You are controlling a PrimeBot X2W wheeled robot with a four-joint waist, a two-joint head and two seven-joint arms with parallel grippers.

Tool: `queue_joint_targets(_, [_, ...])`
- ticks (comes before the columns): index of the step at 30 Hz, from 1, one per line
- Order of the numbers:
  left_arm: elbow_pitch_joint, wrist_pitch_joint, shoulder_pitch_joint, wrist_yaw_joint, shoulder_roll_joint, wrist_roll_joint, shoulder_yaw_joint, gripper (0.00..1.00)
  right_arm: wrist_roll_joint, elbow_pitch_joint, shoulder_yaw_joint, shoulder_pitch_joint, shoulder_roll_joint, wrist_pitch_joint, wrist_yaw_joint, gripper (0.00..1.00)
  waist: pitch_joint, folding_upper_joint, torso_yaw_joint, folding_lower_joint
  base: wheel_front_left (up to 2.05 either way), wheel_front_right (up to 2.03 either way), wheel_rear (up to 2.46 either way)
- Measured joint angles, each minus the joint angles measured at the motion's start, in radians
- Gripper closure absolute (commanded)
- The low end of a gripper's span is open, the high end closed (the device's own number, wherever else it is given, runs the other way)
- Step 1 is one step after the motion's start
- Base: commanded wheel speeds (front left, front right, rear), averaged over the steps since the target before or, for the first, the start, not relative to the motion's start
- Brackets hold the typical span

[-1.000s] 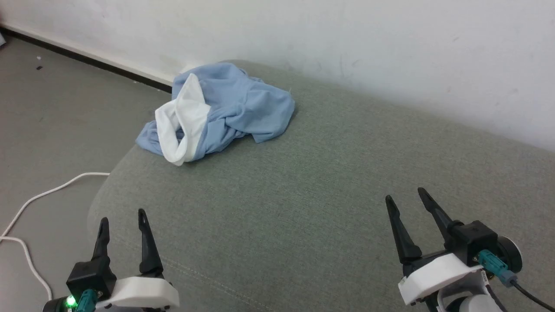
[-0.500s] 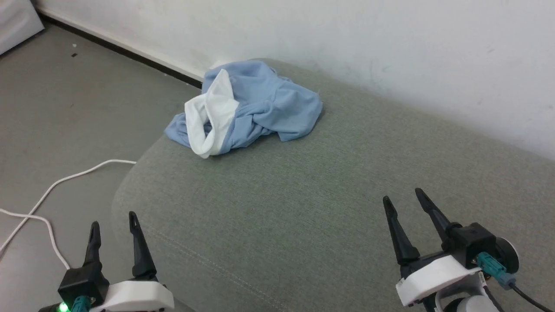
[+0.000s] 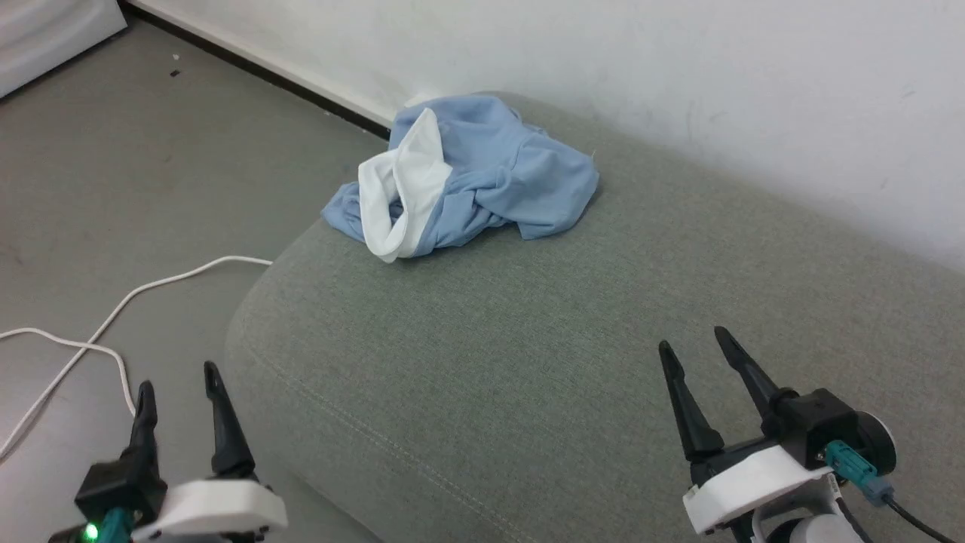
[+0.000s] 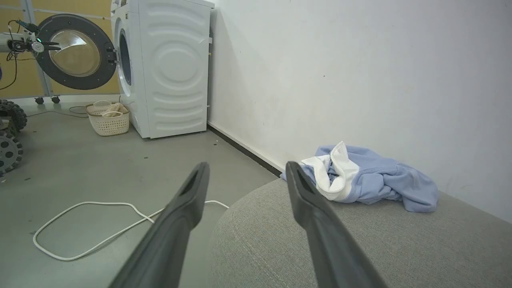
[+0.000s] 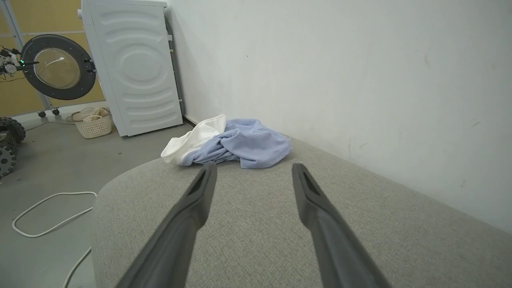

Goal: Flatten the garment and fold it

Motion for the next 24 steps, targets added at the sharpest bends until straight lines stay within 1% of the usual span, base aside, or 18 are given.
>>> queue_joint_targets(4, [0.056,0.039,-0.095,-0.038,0.014,-0.054,-0.014,0.00,-0.017,-0.024,0.000,-0.002,0.000,0.017,0.000,0.00,0.033,0.0000,-0.001,0.0001,0.00,0.00,0.00])
queue_joint_targets(8, [0.144,0.096,-0.272,-0.081,0.019,-0.121,-0.022,0.00,-0.052,-0.065,0.000,-0.029,0.000,0.039,0.000,0.00,0.084,0.0000,-0.012,0.0002,0.00,0.00,0.00])
queue_joint_targets(12, [0.266,0.186,-0.473,-0.115,0.026,-0.190,-0.014,0.00,-0.087,-0.112,-0.006,-0.054,-0.003,0.070,0.000,0.00,0.150,0.0000,-0.036,0.0003,0.00,0.00,0.00])
queue_joint_targets(16, [0.372,0.308,-0.654,-0.132,0.043,-0.266,0.011,0.00,-0.090,-0.160,-0.007,-0.095,-0.027,0.087,0.000,0.00,0.229,0.0000,-0.074,0.0003,0.00,0.00,0.00])
queue_joint_targets(18, [0.414,0.382,-0.726,-0.131,0.063,-0.294,0.026,0.00,-0.090,-0.187,-0.011,-0.118,-0.040,0.094,0.000,0.00,0.274,0.0000,-0.099,0.0005,0.00,0.00,0.00])
queue_joint_targets(22, [0.465,0.498,-0.837,-0.120,0.100,-0.360,0.071,0.00,-0.088,-0.220,-0.025,-0.155,-0.060,0.094,0.000,0.00,0.366,0.0000,-0.153,0.0005,0.00,0.00,0.00])
queue_joint_targets(24, [0.486,0.555,-0.868,-0.111,0.129,-0.381,0.092,0.00,-0.086,-0.225,-0.025,-0.167,-0.065,0.092,0.000,0.00,0.411,0.0000,-0.181,0.0006,0.00,0.00,0.00])
